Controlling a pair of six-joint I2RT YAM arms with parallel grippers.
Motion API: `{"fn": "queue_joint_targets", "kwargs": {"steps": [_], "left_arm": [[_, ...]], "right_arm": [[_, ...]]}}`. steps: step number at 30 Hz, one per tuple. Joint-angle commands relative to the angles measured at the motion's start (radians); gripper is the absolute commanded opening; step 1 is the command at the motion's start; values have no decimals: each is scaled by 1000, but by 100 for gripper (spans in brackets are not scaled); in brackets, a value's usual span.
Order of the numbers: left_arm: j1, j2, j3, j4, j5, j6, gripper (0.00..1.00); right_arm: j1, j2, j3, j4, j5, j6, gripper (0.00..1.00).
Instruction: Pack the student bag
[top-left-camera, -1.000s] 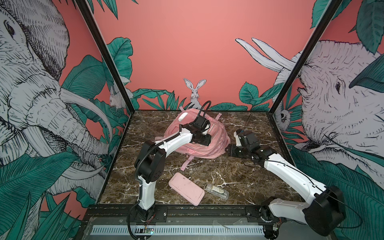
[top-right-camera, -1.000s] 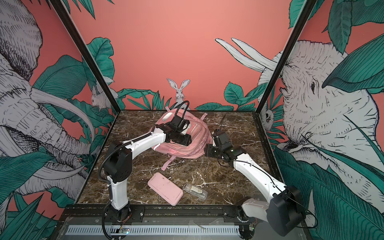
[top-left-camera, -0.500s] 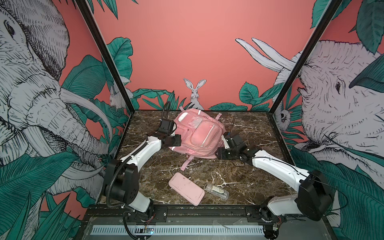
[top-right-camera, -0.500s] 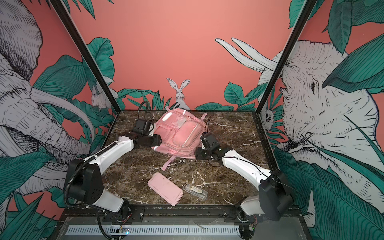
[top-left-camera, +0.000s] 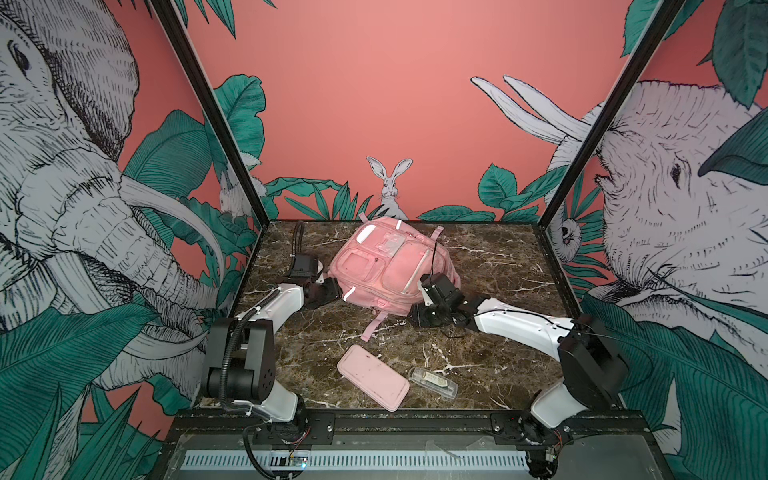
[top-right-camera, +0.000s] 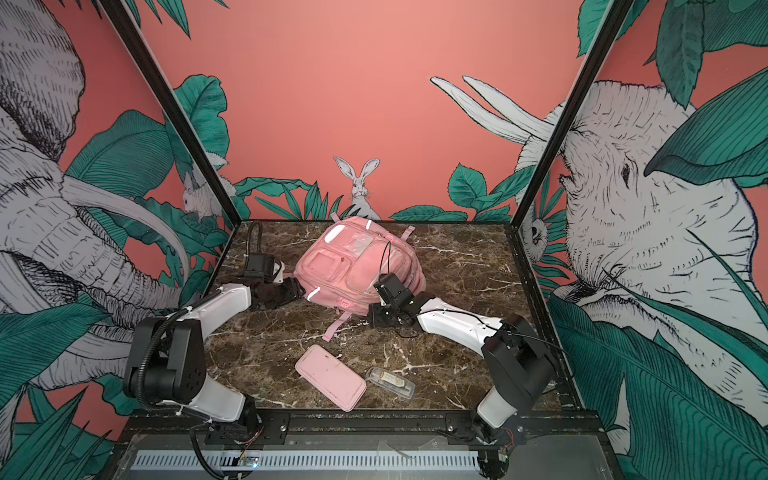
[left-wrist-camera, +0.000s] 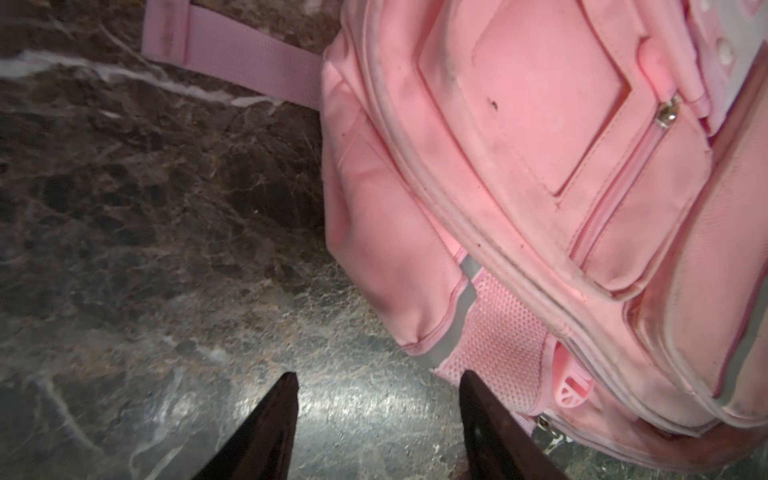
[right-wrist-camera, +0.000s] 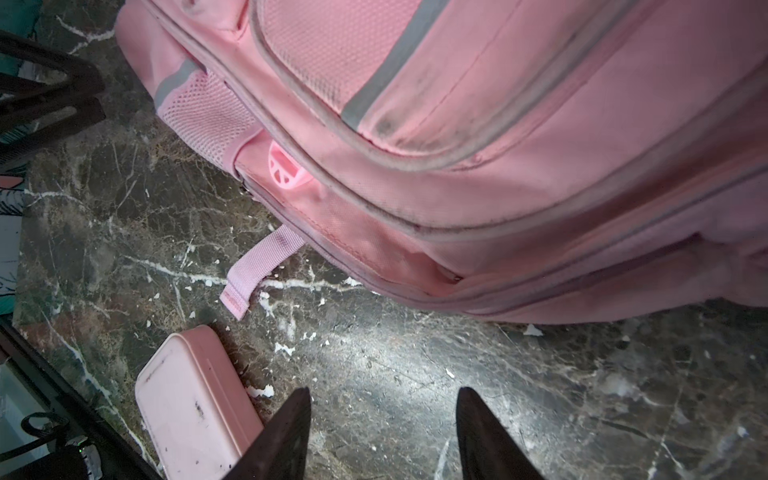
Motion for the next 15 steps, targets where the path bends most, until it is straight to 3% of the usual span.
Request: {"fn": "queue_joint_targets", "kwargs": {"steps": [1,9,15], "left_arm": [[14,25,-17,86,61,-41,63],[16,109,14,133,84,-73,58],[15,141,11,174,113,-86,38]], "right_arm": [[19,29,30,34,-3,14,55],[19,68,55,13,24,9,54],[-1,91,78,-28,36,-4,54]]}}
